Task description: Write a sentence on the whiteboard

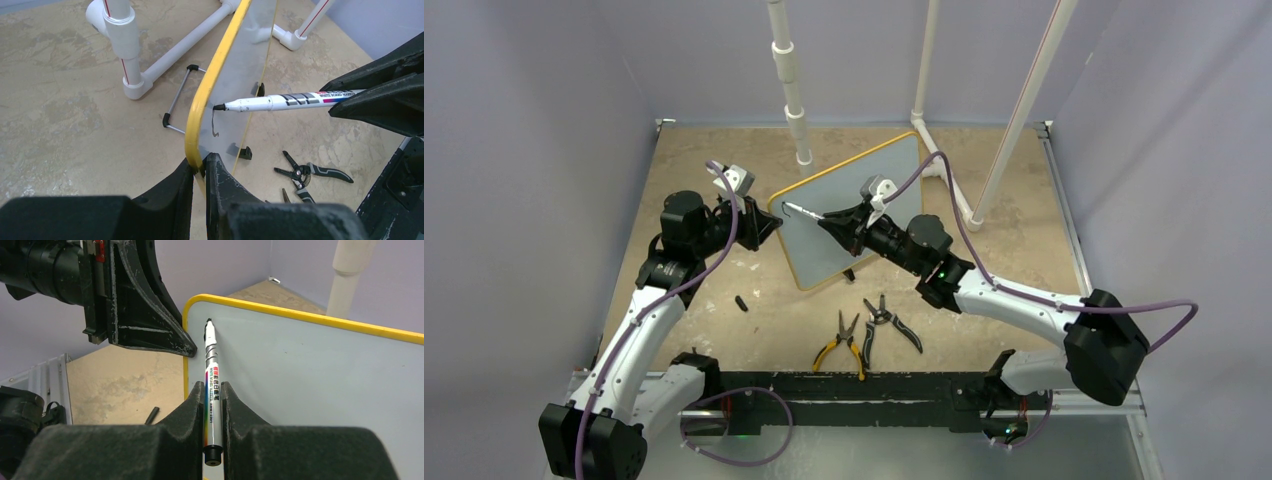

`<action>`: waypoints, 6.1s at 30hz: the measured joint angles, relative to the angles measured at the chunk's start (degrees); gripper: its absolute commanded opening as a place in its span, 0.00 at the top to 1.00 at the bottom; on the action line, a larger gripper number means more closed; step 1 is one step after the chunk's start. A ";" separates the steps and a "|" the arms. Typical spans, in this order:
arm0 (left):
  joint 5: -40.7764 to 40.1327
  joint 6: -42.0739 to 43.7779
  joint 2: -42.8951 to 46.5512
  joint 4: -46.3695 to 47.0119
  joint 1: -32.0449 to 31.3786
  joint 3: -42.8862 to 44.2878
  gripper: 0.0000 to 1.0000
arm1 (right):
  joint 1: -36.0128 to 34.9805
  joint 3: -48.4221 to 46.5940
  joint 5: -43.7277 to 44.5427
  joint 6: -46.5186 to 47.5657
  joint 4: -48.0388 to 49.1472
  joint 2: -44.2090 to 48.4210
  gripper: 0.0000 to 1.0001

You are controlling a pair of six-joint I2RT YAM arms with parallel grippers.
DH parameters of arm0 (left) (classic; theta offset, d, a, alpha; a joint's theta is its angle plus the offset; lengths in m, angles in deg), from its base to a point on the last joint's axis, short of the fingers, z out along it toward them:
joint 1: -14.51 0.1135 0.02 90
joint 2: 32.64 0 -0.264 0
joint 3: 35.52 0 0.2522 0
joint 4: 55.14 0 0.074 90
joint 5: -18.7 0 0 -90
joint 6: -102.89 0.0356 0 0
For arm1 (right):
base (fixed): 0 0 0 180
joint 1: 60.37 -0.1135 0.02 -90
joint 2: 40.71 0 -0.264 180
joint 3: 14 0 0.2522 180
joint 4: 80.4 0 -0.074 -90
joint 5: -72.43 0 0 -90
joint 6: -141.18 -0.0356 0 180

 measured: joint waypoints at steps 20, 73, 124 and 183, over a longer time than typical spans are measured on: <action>-0.31 0.00 0.04 0.11 0.00 -0.09 1.00 | -0.39 0.02 5.97 -0.63 -1.81 2.10 1.00; -0.39 0.02 0.13 0.11 0.00 -0.11 1.00 | -1.75 2.86 8.57 -2.27 -2.36 3.04 1.00; -0.09 0.02 0.44 0.33 0.00 -0.46 1.00 | -1.81 4.76 3.80 -3.58 -2.01 1.79 1.00; -0.74 0.02 0.72 0.66 0.00 -0.98 1.00 | 2.40 4.11 0.31 -1.44 0.13 3.08 1.00</action>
